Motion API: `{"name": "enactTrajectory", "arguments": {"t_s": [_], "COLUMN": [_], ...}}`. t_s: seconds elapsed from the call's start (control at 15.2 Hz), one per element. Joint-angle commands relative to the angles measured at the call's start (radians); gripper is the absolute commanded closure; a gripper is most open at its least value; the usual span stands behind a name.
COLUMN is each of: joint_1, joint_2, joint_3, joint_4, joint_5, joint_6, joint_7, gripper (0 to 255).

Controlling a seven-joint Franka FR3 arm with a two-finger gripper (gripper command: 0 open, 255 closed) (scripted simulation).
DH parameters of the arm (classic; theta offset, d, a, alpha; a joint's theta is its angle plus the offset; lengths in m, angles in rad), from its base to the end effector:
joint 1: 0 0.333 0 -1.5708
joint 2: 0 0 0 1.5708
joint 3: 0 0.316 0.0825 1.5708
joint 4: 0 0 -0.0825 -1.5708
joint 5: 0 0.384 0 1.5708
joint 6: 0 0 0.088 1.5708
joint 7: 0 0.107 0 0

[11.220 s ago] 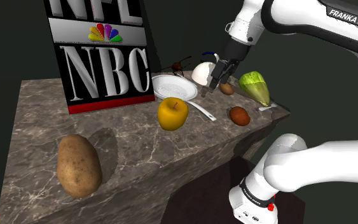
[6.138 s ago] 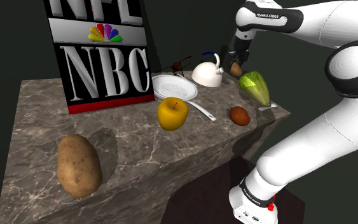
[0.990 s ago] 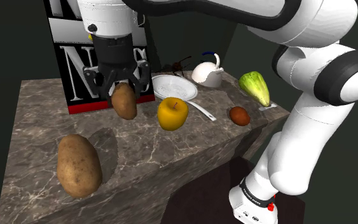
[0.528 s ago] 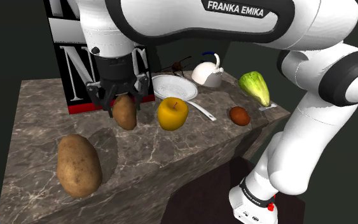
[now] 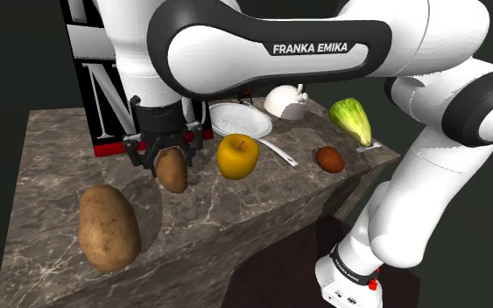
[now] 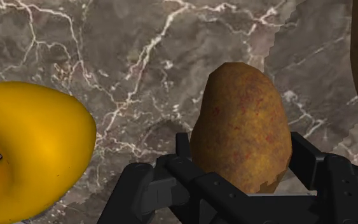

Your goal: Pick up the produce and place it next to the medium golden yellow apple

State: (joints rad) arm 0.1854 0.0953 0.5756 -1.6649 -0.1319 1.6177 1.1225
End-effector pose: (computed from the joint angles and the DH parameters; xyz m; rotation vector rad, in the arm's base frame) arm 0.4330 0.3773 0.5387 2.9479 -0.5147 -0.0156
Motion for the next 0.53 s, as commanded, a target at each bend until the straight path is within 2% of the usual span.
{"name": "enactTrajectory", "arguments": {"t_s": [0.0,0.46], "joint_1": [0.000,-0.002], "joint_2": [0.003,0.006], "joint_3": [0.000,-0.002], "joint_4": [-0.023,-0.100], "joint_5": [-0.002,-0.005], "joint_6": [0.025,0.105], "joint_7": [0.004,0.011], "gripper": [255,255]}}
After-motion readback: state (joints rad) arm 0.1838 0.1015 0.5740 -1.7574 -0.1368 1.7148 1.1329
